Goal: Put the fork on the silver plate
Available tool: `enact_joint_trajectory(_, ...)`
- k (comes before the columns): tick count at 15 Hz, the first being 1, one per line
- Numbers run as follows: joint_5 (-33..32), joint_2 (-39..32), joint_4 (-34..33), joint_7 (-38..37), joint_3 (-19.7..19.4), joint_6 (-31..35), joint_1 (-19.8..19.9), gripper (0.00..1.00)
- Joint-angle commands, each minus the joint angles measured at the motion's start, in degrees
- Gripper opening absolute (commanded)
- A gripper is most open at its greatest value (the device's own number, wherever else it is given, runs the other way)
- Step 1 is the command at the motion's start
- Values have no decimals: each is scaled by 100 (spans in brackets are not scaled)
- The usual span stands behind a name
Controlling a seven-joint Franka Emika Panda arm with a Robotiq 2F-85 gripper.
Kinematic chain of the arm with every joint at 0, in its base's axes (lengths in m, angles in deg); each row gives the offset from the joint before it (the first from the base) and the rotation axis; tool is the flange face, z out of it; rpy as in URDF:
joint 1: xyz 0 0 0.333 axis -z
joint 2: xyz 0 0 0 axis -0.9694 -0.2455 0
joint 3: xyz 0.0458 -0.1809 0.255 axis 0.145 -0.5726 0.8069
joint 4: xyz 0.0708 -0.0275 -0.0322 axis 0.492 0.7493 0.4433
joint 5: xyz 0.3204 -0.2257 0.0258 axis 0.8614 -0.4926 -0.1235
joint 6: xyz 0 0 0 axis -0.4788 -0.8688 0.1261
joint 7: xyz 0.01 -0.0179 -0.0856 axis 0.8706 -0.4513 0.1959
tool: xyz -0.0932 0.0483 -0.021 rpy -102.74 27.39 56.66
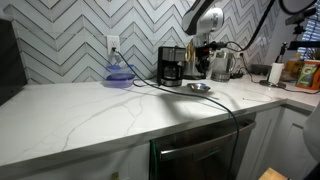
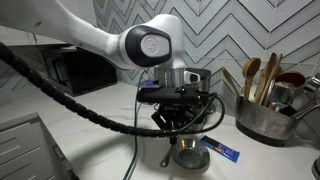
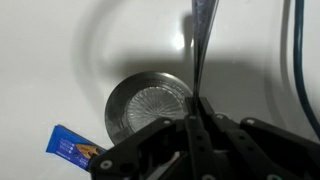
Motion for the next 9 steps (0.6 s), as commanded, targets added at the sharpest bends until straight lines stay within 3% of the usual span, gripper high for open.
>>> enact_joint_trajectory(1,101,-535,-496,104,17,-259,216,2)
enact_joint_trajectory(9,72,-1164,-955,73,83,-442,427,2)
